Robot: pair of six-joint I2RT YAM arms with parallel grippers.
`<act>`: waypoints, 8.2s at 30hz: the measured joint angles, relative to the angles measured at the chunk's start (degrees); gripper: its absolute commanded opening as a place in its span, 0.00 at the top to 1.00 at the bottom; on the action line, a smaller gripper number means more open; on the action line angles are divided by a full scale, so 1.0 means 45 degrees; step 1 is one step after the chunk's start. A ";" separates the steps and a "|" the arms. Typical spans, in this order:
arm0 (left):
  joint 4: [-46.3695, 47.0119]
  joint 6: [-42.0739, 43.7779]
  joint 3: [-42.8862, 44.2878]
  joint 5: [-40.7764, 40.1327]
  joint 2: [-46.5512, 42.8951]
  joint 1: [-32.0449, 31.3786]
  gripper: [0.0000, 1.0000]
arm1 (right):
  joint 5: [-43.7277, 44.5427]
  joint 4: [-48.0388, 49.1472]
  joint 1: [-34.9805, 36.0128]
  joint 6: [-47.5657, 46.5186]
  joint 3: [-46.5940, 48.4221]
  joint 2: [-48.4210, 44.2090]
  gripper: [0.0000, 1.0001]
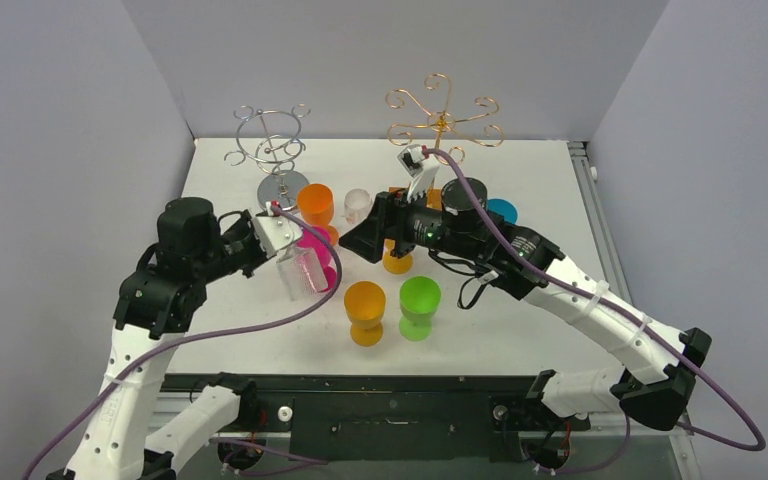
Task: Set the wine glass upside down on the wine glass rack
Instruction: Turn the wine glass upside down at the wine rack.
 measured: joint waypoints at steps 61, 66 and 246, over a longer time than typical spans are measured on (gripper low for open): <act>0.2710 0.0641 0.0670 0.1579 -0.1103 -0.0097 0.04 | -0.0447 0.3172 0.0107 -0.1987 -0.1370 0.0981 1.00; 0.2540 -0.1311 0.1171 0.1729 -0.0583 -0.0097 0.04 | 0.0345 0.2278 -0.0563 -0.3521 -0.2103 -0.0918 1.00; 0.1093 -0.7295 0.6368 -0.0753 0.6844 -0.2939 0.04 | 0.0423 0.6776 -0.7062 -0.5989 -0.8024 -0.4192 0.25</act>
